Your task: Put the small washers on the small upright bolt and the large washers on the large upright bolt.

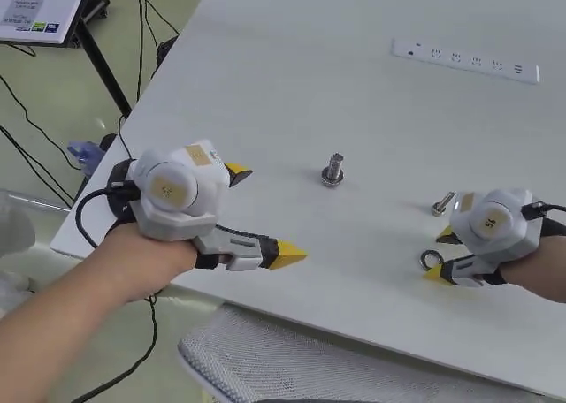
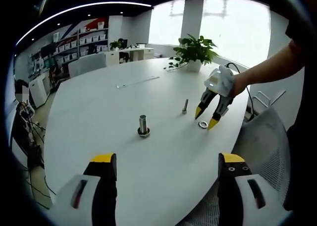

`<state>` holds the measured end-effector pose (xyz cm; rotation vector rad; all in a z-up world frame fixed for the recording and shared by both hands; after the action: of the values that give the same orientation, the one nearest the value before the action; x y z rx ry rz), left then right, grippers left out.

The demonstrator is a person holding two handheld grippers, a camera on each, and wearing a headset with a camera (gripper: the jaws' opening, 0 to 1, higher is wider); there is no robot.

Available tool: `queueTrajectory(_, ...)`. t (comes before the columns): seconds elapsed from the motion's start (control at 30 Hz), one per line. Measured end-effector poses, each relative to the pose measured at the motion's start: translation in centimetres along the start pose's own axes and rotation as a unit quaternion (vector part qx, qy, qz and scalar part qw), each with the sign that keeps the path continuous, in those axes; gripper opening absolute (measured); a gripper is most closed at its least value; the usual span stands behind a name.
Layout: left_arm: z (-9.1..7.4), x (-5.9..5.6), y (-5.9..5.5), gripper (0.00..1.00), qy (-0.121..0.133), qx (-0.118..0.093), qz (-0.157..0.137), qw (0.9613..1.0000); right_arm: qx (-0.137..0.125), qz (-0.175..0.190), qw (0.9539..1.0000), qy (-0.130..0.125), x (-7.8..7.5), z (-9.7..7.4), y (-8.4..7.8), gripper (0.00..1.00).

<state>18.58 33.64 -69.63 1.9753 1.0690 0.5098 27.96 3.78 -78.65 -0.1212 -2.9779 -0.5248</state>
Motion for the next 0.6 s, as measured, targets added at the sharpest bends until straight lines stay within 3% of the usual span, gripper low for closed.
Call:
queueTrajectory(0.3, 0.31, 0.01, 0.11, 0.82, -0.002, -0.003, -0.001, 1.0000, 0.015, -0.001, 0.9999, 0.001, -0.28, 0.24, -0.08, 0.39)
queueTrajectory(0.6, 0.15, 0.11, 0.06, 0.81, -0.002, -0.008, -0.004, 1.0000, 0.022, 0.001, 0.9998, -0.002, 0.64, 0.14, 0.31, 0.30)
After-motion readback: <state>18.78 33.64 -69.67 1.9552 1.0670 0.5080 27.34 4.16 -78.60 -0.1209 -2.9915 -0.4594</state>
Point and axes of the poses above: the centre of the closed fingertips' face, and the gripper's own axes: z roughly forward along the fingers, x roughly to its left, y roughly out of its top, the point moved 9 cm from there along -z, roughly backward along the fingers, and after that the axes turned 8 degrees about y, right-handed, at the moved point
